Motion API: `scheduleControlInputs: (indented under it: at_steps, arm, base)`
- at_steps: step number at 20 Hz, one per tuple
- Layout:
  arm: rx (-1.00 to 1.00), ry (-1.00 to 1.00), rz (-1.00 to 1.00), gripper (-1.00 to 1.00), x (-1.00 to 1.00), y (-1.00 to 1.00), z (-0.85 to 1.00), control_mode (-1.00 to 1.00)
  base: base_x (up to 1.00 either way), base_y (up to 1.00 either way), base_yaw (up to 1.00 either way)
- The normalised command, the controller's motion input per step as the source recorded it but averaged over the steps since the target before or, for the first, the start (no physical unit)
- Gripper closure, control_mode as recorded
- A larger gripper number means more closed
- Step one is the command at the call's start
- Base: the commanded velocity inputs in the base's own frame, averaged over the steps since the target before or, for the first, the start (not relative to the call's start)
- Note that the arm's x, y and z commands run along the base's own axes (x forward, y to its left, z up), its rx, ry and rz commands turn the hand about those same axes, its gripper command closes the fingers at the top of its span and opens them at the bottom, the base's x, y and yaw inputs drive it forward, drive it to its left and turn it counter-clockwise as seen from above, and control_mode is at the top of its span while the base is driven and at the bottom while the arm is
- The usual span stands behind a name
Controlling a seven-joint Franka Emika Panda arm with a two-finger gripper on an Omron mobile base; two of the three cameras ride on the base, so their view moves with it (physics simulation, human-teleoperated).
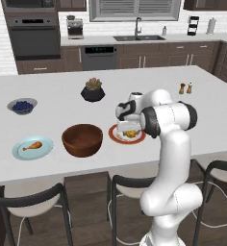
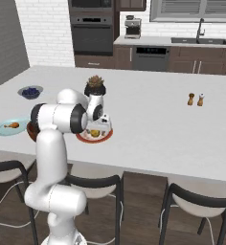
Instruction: Pick the chicken drumstick and squash from their plates and place them in the bowl. Then put the bowl in the fridge.
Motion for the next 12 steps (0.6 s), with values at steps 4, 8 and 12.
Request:
scheduleControlInputs:
  at_steps: [4, 8, 12]
  arm:
    - [0.0, 0.02, 0.0, 1.0, 0.01, 0.09, -0.29, -1.0]
    - [0.0, 0.0, 0.0, 1.0, -0.29, 0.0, -0.04, -1.0]
    - [0.0, -0.01, -0.01, 1.0, -0.45, 0.01, 0.48, -1.0]
  base:
    - [0.0, 0.0, 0.0]
    - [0.0, 0.0, 0.0]
    - [0.0, 0.0, 0.0]
